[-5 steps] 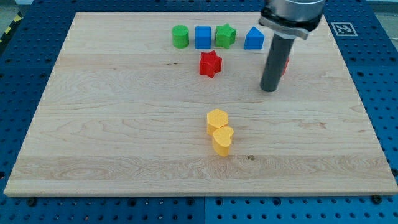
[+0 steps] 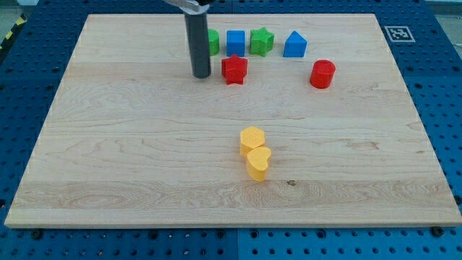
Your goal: Push the red star into the red circle
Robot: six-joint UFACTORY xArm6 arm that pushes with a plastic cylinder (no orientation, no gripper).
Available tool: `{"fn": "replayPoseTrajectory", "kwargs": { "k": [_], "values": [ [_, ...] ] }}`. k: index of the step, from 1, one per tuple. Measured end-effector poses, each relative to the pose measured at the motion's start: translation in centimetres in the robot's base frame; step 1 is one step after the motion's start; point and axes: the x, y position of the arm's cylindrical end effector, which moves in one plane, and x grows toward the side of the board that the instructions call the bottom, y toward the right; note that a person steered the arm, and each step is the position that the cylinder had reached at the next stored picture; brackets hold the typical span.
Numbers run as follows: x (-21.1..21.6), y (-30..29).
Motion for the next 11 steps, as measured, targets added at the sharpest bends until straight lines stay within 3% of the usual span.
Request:
{"fn": "replayPoseTrajectory", "kwargs": {
  "k": [5, 8, 11],
  "values": [
    [-1.9, 3.7],
    [-2.1, 19.4],
    [-5.8, 20.2]
  ]
}}
